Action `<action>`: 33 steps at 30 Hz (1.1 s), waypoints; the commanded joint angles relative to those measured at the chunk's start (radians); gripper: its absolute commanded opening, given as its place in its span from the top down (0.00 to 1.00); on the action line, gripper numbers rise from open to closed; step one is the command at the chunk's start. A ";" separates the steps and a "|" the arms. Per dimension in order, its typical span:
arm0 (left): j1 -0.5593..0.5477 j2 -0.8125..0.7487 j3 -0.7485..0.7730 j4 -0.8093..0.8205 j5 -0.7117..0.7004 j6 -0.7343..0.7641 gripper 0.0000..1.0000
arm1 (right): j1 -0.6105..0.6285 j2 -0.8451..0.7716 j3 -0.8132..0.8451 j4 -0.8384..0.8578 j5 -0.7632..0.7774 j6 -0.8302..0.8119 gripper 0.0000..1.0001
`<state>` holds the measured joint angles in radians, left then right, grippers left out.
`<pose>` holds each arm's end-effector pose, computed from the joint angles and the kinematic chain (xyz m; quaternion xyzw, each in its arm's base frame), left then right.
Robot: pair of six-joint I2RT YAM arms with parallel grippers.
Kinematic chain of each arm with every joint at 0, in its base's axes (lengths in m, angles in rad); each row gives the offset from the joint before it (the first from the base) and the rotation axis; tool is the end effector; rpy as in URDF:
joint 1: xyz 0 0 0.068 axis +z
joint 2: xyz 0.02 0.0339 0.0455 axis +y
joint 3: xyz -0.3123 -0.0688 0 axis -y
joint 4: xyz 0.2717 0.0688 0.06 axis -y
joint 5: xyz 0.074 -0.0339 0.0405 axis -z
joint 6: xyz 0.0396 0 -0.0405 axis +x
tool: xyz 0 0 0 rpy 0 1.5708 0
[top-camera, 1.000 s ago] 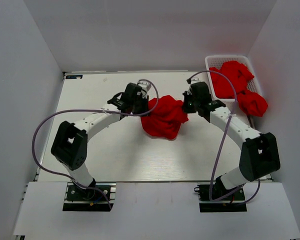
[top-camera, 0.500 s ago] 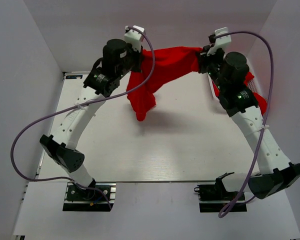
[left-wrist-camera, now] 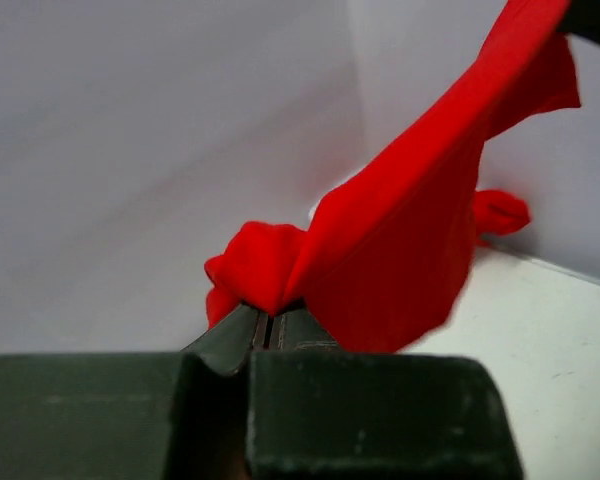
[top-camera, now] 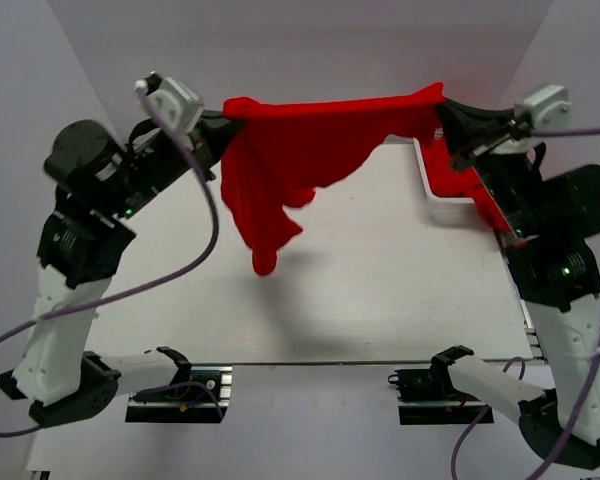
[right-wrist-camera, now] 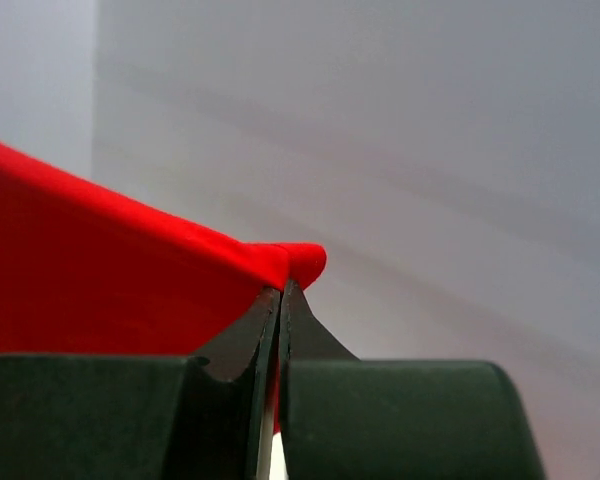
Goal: Fold and stack the t-shirts
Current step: Flatten out the tshirt
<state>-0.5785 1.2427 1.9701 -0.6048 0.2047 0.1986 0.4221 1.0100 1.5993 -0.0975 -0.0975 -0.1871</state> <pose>0.1583 -0.1130 0.6484 0.3205 0.5809 -0.2072 0.7190 0.1320 0.0635 0.6324 -0.1938 0.4769 0.1253 0.8481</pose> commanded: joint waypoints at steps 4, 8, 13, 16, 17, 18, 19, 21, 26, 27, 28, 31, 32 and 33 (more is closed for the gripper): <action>0.002 -0.022 -0.125 0.022 0.024 0.019 1.00 | -0.002 -0.019 -0.125 0.041 0.051 0.012 1.00; 0.012 0.037 -0.305 0.092 -0.068 -0.028 1.00 | -0.006 0.047 -0.270 0.068 0.244 0.057 1.00; 0.022 0.179 -0.494 0.171 -0.142 -0.102 1.00 | -0.014 0.209 -0.459 0.122 0.334 0.161 1.00; 0.046 0.364 -0.525 0.174 -0.218 -0.165 0.66 | -0.032 0.358 -0.499 0.125 0.323 0.258 1.00; 0.057 0.414 -0.501 0.140 -0.238 -0.180 0.26 | -0.046 0.451 -0.495 0.114 0.324 0.293 0.78; 0.068 0.460 -0.470 0.107 -0.252 -0.203 0.05 | -0.049 0.482 -0.481 0.099 0.328 0.302 0.60; 0.068 0.538 -0.433 0.068 -0.275 -0.215 0.00 | -0.060 0.508 -0.414 0.029 0.325 0.307 0.47; 0.078 0.584 -0.326 -0.013 -0.275 -0.215 0.00 | -0.068 0.588 -0.351 -0.030 0.320 0.314 0.28; 0.088 0.546 -0.310 0.008 -0.231 -0.215 0.00 | -0.074 0.601 -0.308 -0.042 0.282 0.337 0.11; 0.088 0.537 -0.323 0.008 -0.222 -0.215 0.00 | -0.075 0.587 -0.309 -0.045 0.279 0.336 0.11; 0.088 0.526 -0.341 -0.001 -0.222 -0.229 0.00 | -0.074 0.582 -0.311 -0.051 0.269 0.337 0.11; 0.074 0.482 -0.396 -0.056 -0.222 -0.295 0.00 | -0.074 0.555 -0.320 -0.082 0.256 0.351 0.11; 0.065 0.463 -0.421 -0.068 -0.185 -0.304 0.00 | -0.072 0.546 -0.328 -0.099 0.251 0.359 0.11; 0.065 0.445 -0.486 -0.069 -0.159 -0.318 0.00 | -0.071 0.542 -0.337 -0.110 0.234 0.359 0.11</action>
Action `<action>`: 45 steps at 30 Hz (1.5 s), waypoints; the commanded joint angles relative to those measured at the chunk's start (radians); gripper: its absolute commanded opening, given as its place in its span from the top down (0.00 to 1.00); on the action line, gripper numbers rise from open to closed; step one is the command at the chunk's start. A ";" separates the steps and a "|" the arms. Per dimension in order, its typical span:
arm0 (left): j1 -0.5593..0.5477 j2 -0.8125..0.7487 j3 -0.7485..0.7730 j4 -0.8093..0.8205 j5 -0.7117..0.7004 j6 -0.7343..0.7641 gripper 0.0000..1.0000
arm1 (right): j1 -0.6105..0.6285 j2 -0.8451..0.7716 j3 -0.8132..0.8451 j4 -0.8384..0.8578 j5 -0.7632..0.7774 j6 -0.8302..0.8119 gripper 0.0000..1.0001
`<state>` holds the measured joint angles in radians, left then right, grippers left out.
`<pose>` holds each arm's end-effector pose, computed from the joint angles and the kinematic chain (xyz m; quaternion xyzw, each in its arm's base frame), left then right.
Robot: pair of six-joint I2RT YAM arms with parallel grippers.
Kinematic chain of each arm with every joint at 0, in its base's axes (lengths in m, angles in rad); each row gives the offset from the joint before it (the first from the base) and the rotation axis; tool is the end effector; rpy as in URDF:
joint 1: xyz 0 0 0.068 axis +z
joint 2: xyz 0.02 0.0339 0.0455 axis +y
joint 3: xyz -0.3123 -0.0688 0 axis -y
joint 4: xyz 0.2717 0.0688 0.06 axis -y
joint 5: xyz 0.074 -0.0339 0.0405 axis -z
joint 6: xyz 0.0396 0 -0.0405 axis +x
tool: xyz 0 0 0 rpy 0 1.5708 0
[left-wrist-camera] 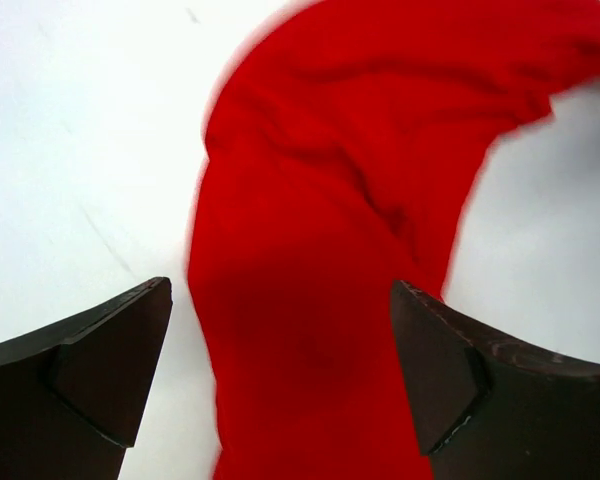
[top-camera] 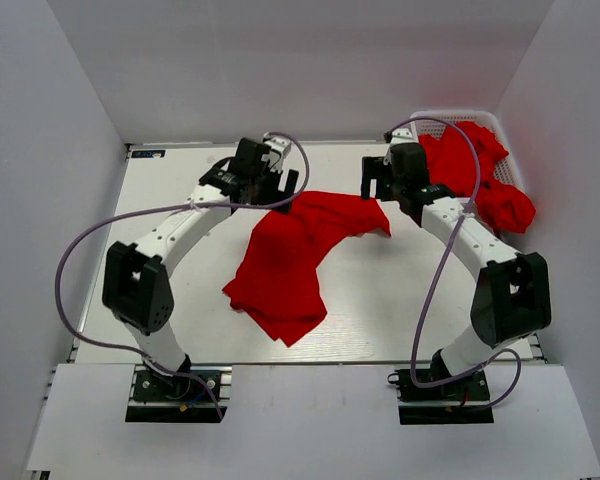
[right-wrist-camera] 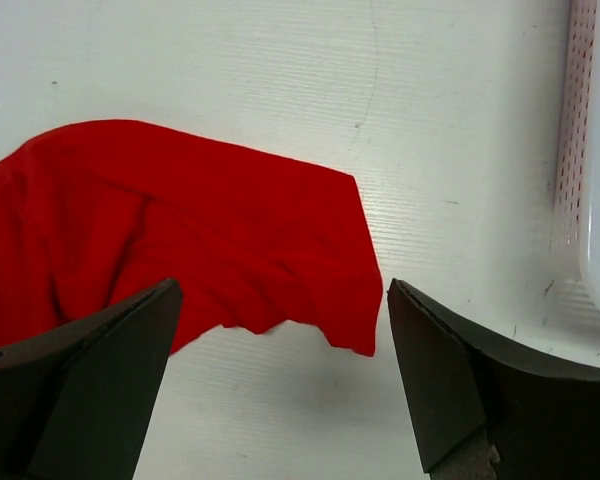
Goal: Fold and stack the t-shirts
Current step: Flatten out the tshirt
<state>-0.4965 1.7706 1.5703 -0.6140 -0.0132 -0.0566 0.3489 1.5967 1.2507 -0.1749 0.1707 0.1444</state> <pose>0.3855 -0.2083 0.3417 0.2004 0.9074 -0.0949 0.3569 0.3801 0.1311 0.3337 -0.0455 0.8621 0.0504 0.5022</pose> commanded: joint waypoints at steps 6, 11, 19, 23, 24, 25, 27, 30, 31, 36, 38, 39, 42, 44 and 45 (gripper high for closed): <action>-0.027 -0.308 -0.416 -0.038 0.263 -0.207 0.00 | 0.004 -0.122 -0.091 -0.044 -0.043 0.050 0.11; -0.112 -0.390 -0.549 0.115 0.389 -0.301 0.00 | 0.002 -0.155 -0.166 -0.048 -0.045 0.069 0.11; -0.283 -0.171 -0.441 0.074 0.386 -0.301 0.10 | -0.002 -0.101 -0.209 -0.038 0.009 0.093 0.11; -0.349 -0.079 -0.379 0.019 0.311 -0.316 0.10 | -0.010 -0.055 -0.191 -0.034 0.024 0.101 0.11; -0.361 -0.057 -0.369 0.019 0.311 -0.325 0.13 | -0.016 -0.046 -0.186 -0.037 0.023 0.103 0.11; -0.384 -0.015 -0.360 0.005 0.291 -0.340 0.13 | -0.016 -0.041 -0.183 -0.037 0.018 0.100 0.11; -0.393 0.022 -0.326 -0.038 0.262 -0.351 0.18 | -0.022 -0.043 -0.186 -0.035 0.023 0.101 0.11; -0.418 0.056 -0.293 -0.081 0.191 -0.376 0.25 | -0.036 -0.040 -0.201 -0.020 0.036 0.109 0.11; -0.427 0.069 -0.293 -0.081 0.170 -0.376 0.29 | -0.039 -0.034 -0.204 -0.021 0.033 0.109 0.11; -0.427 0.104 -0.260 -0.136 0.066 -0.429 0.62 | -0.056 -0.027 -0.224 -0.011 -0.003 0.103 0.11; -0.427 0.104 -0.260 -0.136 0.035 -0.439 0.95 | -0.062 -0.030 -0.240 0.023 -0.016 0.068 0.11; -0.416 0.092 -0.250 -0.136 0.018 -0.451 1.00 | -0.062 -0.032 -0.252 0.037 -0.052 0.052 0.11; -0.407 0.001 -0.253 -0.130 -0.005 -0.462 1.00 | -0.064 -0.026 -0.257 0.064 -0.086 -0.066 0.11; -0.407 -0.089 -0.262 -0.121 -0.039 -0.462 1.00 | -0.064 -0.003 -0.241 0.071 -0.129 -0.107 0.11; -0.407 -0.112 -0.262 -0.121 -0.057 -0.462 1.00 | -0.068 0.005 -0.232 0.077 -0.144 -0.129 0.11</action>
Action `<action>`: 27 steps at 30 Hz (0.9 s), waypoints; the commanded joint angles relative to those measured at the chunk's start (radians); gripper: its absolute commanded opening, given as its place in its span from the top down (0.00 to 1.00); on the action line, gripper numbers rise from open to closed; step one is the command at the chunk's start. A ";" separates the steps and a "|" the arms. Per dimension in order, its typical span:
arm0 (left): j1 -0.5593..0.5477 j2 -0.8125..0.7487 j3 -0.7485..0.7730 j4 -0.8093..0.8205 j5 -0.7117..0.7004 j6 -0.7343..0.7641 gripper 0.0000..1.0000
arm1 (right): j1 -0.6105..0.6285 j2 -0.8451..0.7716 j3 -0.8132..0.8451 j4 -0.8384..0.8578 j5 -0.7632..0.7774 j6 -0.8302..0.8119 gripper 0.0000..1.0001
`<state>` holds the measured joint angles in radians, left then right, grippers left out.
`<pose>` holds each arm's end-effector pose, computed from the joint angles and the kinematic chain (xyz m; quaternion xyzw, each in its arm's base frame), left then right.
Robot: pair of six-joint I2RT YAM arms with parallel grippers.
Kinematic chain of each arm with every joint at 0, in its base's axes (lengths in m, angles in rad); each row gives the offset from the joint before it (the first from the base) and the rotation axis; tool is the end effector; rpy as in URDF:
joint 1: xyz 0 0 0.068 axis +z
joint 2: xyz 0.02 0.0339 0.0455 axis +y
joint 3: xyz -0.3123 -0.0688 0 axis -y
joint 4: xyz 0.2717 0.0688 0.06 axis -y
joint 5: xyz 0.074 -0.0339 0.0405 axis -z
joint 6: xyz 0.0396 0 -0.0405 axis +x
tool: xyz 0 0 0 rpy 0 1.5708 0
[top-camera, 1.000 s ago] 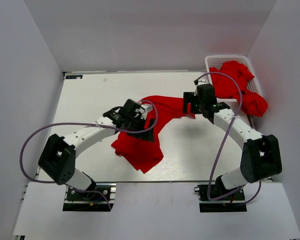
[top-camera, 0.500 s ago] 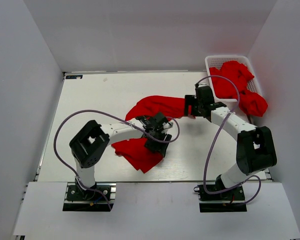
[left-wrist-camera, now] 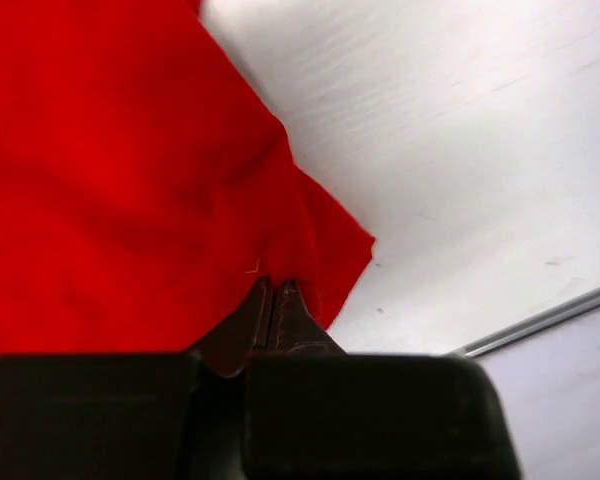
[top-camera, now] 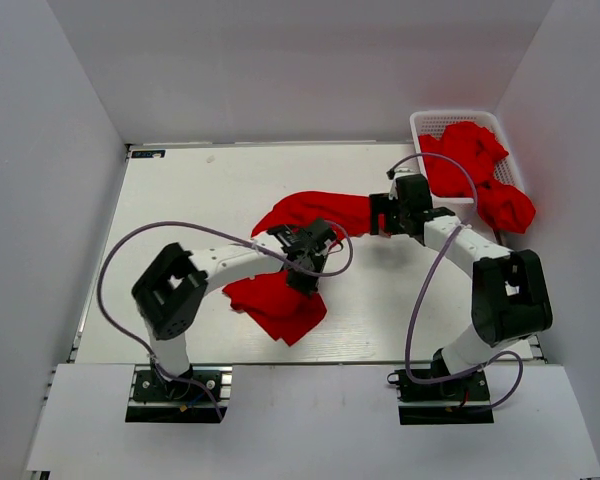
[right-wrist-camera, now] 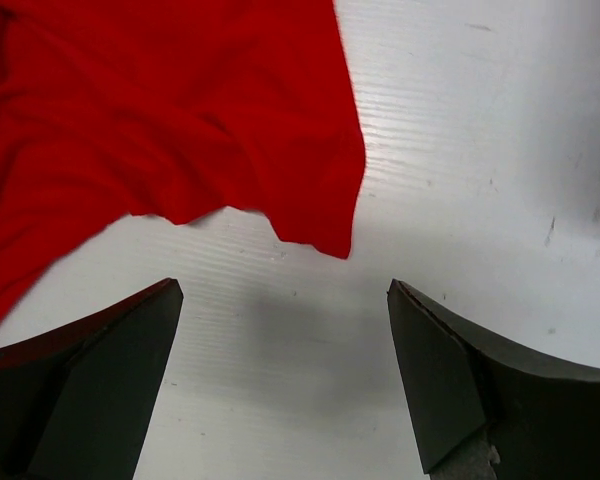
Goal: Fold and stack the t-shirts
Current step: Flatten out the tshirt
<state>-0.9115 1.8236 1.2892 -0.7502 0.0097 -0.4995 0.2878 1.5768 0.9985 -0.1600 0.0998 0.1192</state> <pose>0.2414 -0.3121 0.2201 0.2031 0.9687 -0.0961 0.1055 0.3521 0.1001 0.2512 -0.0568 0.9119 0.0369 0.4047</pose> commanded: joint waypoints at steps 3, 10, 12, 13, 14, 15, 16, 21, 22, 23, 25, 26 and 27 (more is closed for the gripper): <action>0.008 -0.223 0.041 -0.050 -0.149 -0.010 1.00 | -0.004 0.075 0.055 0.054 -0.080 -0.223 0.11; 0.026 -0.238 0.099 -0.184 -0.275 -0.022 1.00 | -0.010 0.192 0.167 0.048 -0.089 -0.277 0.12; 0.036 -0.247 0.099 -0.195 -0.286 -0.022 1.00 | -0.009 0.238 0.209 0.051 -0.124 -0.279 0.14; 0.036 -0.247 0.099 -0.195 -0.295 -0.022 1.00 | -0.010 0.259 0.225 0.057 -0.120 -0.268 0.16; 0.036 -0.257 0.110 -0.204 -0.307 -0.022 1.00 | -0.010 0.270 0.233 0.056 -0.111 -0.260 0.20; 0.045 -0.267 0.119 -0.204 -0.316 -0.034 1.00 | -0.013 0.288 0.241 0.057 -0.107 -0.256 0.23; 0.045 -0.267 0.119 -0.215 -0.341 -0.043 1.00 | -0.013 0.305 0.253 0.057 -0.107 -0.250 0.26; 0.063 -0.288 0.139 -0.253 -0.418 -0.073 1.00 | -0.013 0.336 0.252 0.054 -0.121 -0.237 0.58; 0.074 -0.288 0.139 -0.253 -0.436 -0.082 1.00 | -0.013 0.338 0.250 0.054 -0.132 -0.236 0.73; 0.074 -0.288 0.148 -0.253 -0.445 -0.082 1.00 | -0.013 0.341 0.249 0.051 -0.133 -0.236 0.83; 0.083 -0.299 0.174 -0.253 -0.485 -0.082 1.00 | -0.013 0.336 0.247 0.050 -0.144 -0.227 1.00; 0.083 -0.299 0.186 -0.253 -0.503 -0.082 1.00 | -0.015 0.322 0.249 0.053 -0.141 -0.221 1.00; 0.083 -0.308 0.220 -0.274 -0.549 -0.082 1.00 | -0.015 0.296 0.250 0.051 -0.117 -0.210 1.00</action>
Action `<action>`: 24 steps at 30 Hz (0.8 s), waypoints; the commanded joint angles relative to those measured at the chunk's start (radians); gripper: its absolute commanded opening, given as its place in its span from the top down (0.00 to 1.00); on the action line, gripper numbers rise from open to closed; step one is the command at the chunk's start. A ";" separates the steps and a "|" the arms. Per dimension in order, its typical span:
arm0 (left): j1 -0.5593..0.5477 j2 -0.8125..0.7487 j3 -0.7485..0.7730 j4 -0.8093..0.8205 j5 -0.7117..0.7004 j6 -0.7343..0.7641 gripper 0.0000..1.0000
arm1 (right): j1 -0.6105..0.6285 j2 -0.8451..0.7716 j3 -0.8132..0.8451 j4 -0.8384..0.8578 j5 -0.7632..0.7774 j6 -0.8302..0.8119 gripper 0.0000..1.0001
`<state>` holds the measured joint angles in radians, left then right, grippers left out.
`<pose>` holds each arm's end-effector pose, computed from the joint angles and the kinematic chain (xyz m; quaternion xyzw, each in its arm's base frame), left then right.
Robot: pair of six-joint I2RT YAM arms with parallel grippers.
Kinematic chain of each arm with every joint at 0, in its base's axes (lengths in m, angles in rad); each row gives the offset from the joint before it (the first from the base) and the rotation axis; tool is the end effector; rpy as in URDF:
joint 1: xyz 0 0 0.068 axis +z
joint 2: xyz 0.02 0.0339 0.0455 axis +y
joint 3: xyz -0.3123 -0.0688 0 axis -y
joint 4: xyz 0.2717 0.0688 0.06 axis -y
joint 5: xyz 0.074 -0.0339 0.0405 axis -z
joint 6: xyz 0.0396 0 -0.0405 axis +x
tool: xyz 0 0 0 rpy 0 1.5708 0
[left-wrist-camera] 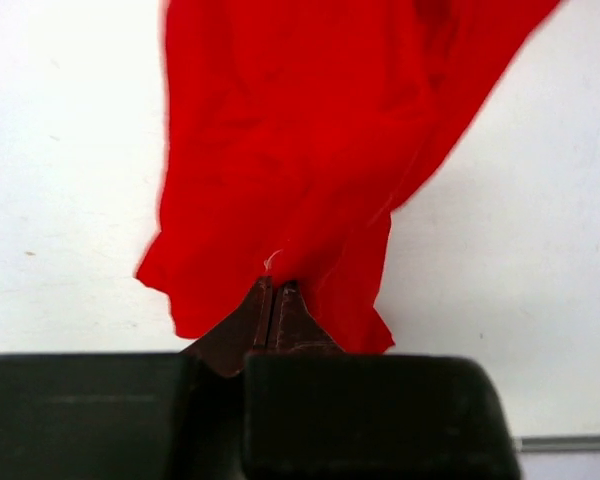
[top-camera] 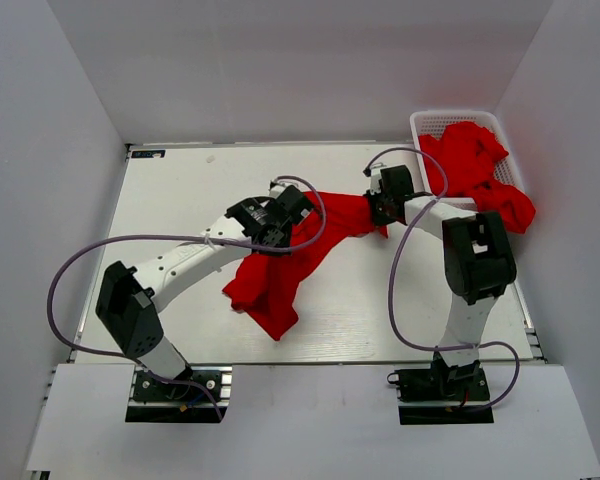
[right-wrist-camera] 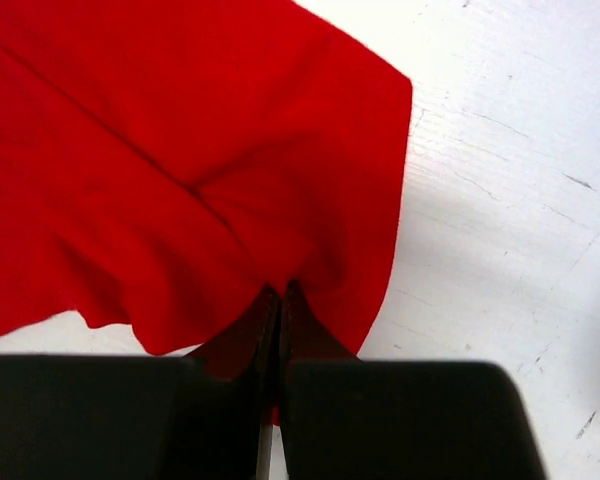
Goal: Fold and stack the t-shirts
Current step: Flatten out the tshirt
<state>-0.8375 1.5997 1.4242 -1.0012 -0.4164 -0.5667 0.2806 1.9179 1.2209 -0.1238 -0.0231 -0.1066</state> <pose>0.2457 -0.2488 0.3355 0.0894 0.9562 0.0311 0.2772 0.4326 0.1256 0.1957 -0.1832 0.9123 0.0425 0.3639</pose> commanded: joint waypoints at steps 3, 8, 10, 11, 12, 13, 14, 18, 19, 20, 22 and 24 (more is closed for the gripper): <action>0.031 -0.098 0.171 -0.056 -0.238 -0.015 1.00 | -0.008 -0.150 0.008 0.055 0.110 0.038 1.00; 0.055 -0.162 0.257 -0.016 -0.399 0.045 1.00 | -0.012 -0.431 0.009 0.093 0.257 0.013 1.00; 0.066 -0.184 0.291 0.002 -0.439 0.073 1.00 | -0.014 -0.526 0.020 0.089 0.291 -0.001 1.00; 0.066 -0.205 0.306 0.003 -0.485 0.092 1.00 | -0.012 -0.548 0.031 0.085 0.313 -0.007 1.00; 0.066 -0.217 0.336 0.003 -0.510 0.106 1.00 | -0.015 -0.588 0.035 0.084 0.324 -0.018 1.00; 0.075 -0.231 0.346 0.025 -0.534 0.125 1.00 | -0.014 -0.606 0.041 0.088 0.363 -0.022 1.00; 0.075 -0.250 0.346 0.044 -0.571 0.167 1.00 | -0.014 -0.658 0.046 0.084 0.377 -0.025 1.00; 0.075 -0.368 0.344 0.224 -0.578 0.351 1.00 | -0.018 -0.755 0.106 0.081 0.494 -0.050 1.00; 0.075 -0.417 0.334 0.315 -0.549 0.399 1.00 | -0.020 -0.775 0.115 0.079 0.500 -0.068 1.00; 0.075 -0.437 0.334 0.352 -0.462 0.439 1.00 | -0.015 -0.825 0.133 0.078 0.499 -0.076 1.00; 0.075 -0.481 0.334 0.413 -0.333 0.551 1.00 | -0.018 -0.870 0.179 0.075 0.476 -0.093 1.00; 0.075 -0.495 0.375 0.447 -0.263 0.621 1.00 | -0.018 -0.901 0.237 0.043 0.463 -0.110 1.00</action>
<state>-0.7673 1.1500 1.7515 -0.7021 -0.8078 -0.1333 0.2687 1.0821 1.3437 -0.0963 0.3981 -0.1658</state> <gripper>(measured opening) 0.026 0.012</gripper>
